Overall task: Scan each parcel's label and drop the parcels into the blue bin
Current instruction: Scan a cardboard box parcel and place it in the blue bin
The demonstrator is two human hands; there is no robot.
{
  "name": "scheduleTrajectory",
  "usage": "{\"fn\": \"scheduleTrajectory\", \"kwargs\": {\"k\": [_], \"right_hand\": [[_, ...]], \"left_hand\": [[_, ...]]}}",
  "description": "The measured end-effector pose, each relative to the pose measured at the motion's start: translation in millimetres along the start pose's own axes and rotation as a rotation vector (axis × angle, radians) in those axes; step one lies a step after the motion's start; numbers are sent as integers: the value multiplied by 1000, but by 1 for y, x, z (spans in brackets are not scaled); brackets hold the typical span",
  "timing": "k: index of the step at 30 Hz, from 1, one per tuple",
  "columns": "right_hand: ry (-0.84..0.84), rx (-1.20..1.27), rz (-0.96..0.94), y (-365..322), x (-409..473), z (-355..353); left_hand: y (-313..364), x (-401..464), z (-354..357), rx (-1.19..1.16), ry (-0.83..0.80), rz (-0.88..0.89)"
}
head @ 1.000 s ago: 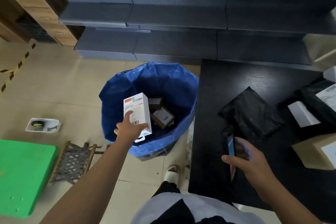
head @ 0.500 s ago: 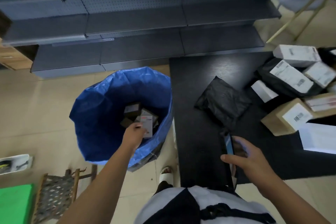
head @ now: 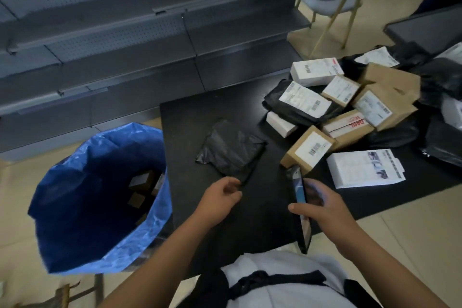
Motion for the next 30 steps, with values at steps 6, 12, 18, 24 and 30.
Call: {"fn": "scheduleTrajectory", "kwargs": {"k": [6, 12, 18, 24, 30], "right_hand": [[24, 29, 64, 26, -2, -76], [26, 40, 48, 45, -11, -140], [48, -7, 47, 53, -24, -183], [39, 3, 4, 48, -20, -182], [-86, -22, 7, 41, 0, -146]], "left_hand": [[86, 23, 91, 335, 66, 111], [134, 60, 158, 635, 251, 122], [155, 90, 170, 751, 238, 154], [142, 75, 154, 787, 204, 140], [83, 0, 106, 403, 304, 10]]}}
Point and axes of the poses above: each hand's wrist, its own x-axis towards the middle knuckle, its own z-axis out of the palm, y = z × x, the point moved 2 cm from there along x, towards the middle knuckle, and after that the axes turned 7 degrees about -z, right-handed, at the moved point
